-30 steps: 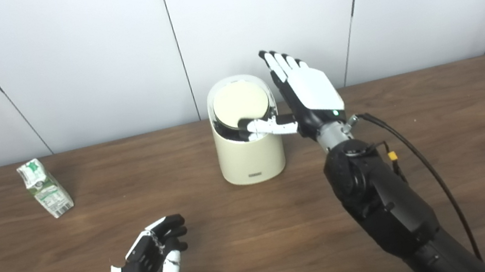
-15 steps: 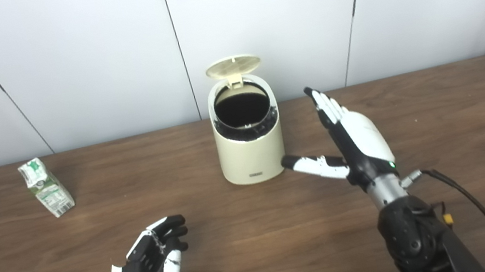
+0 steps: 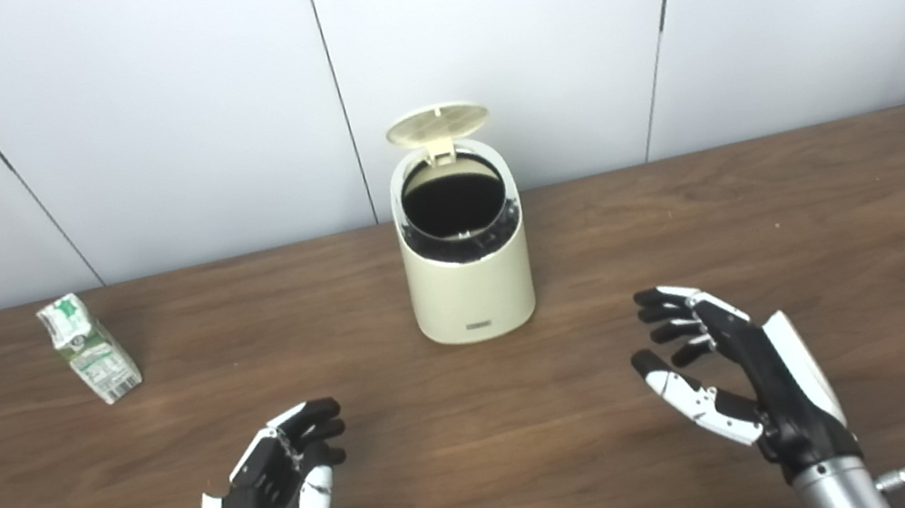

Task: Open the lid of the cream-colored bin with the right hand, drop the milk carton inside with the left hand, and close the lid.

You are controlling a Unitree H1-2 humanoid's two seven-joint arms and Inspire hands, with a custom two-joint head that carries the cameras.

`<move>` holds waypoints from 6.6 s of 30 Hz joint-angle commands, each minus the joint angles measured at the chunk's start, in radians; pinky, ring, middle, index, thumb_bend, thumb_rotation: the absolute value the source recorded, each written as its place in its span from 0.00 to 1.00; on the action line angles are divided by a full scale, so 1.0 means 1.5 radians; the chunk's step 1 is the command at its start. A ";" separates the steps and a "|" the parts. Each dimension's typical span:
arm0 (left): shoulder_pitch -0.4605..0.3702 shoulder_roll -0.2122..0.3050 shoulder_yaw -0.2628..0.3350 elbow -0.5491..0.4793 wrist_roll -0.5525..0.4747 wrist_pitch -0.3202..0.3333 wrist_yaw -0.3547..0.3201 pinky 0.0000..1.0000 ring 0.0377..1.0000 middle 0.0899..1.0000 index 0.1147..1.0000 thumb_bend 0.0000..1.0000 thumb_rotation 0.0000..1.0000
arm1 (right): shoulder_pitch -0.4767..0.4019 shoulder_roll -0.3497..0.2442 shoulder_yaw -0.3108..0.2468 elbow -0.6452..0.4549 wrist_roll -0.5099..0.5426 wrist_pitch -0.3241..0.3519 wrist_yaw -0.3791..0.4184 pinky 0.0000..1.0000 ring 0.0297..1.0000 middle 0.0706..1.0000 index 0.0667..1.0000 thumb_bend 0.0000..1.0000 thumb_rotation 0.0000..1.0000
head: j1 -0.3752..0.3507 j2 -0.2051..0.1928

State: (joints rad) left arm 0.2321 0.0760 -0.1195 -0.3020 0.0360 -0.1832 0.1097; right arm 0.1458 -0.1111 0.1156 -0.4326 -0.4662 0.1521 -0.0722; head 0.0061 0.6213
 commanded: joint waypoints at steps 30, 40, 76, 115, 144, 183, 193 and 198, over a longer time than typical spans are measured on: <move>0.074 0.027 0.273 -0.014 -0.037 -0.005 0.051 0.62 0.69 0.71 0.70 0.71 0.19 | -0.010 -0.022 -0.045 0.071 0.005 -0.129 -0.026 0.58 0.71 0.73 0.72 0.18 0.12 | 0.130 -0.050; -0.003 0.066 0.354 0.093 -0.105 0.037 0.065 0.72 0.78 0.78 0.76 0.81 0.20 | -0.028 -0.024 -0.064 0.120 0.033 -0.164 -0.038 0.52 0.66 0.71 0.71 0.18 0.06 | 0.158 -0.066; -0.271 0.224 0.304 0.269 -0.003 0.225 0.038 0.79 0.85 0.85 0.84 1.00 0.35 | -0.071 -0.058 -0.136 0.175 0.253 -0.108 0.053 0.67 0.77 0.78 0.74 0.20 0.57 | 0.446 -0.123; -0.464 0.305 0.230 0.396 0.011 0.328 -0.055 0.85 0.90 0.90 0.91 1.00 0.24 | -0.071 -0.037 -0.126 0.185 0.225 -0.132 0.021 0.46 0.59 0.62 0.59 0.26 0.67 | 0.384 -0.147; -0.524 0.300 0.151 0.462 0.041 0.272 -0.097 0.87 0.89 0.86 0.87 1.00 0.14 | -0.062 -0.039 -0.127 0.189 0.222 -0.153 0.020 0.28 0.44 0.51 0.44 0.49 0.00 | 0.363 -0.141; -0.540 0.310 0.071 0.521 0.287 0.170 0.092 0.35 0.44 0.44 0.40 0.50 0.00 | -0.058 -0.034 -0.113 0.187 0.209 -0.156 0.027 0.37 0.60 0.65 0.60 0.73 0.84 | 0.338 -0.140; -0.525 0.318 0.065 0.489 0.314 0.103 0.113 0.35 0.42 0.43 0.41 0.51 0.00 | -0.063 -0.019 -0.101 0.204 0.206 -0.163 0.019 0.41 0.64 0.68 0.63 0.58 0.81 | 0.296 -0.133; -0.510 0.311 0.064 0.423 0.340 0.111 0.113 0.37 0.43 0.43 0.41 0.51 0.00 | -0.067 -0.015 -0.090 0.204 0.205 -0.145 0.025 0.44 0.66 0.71 0.67 0.39 0.80 | 0.269 -0.129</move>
State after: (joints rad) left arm -0.4837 0.5111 -0.0364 0.3796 0.5202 0.0072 0.2354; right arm 0.0548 -0.1451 -0.0392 -0.1237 -0.1599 -0.0626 -0.0529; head 0.4174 0.4264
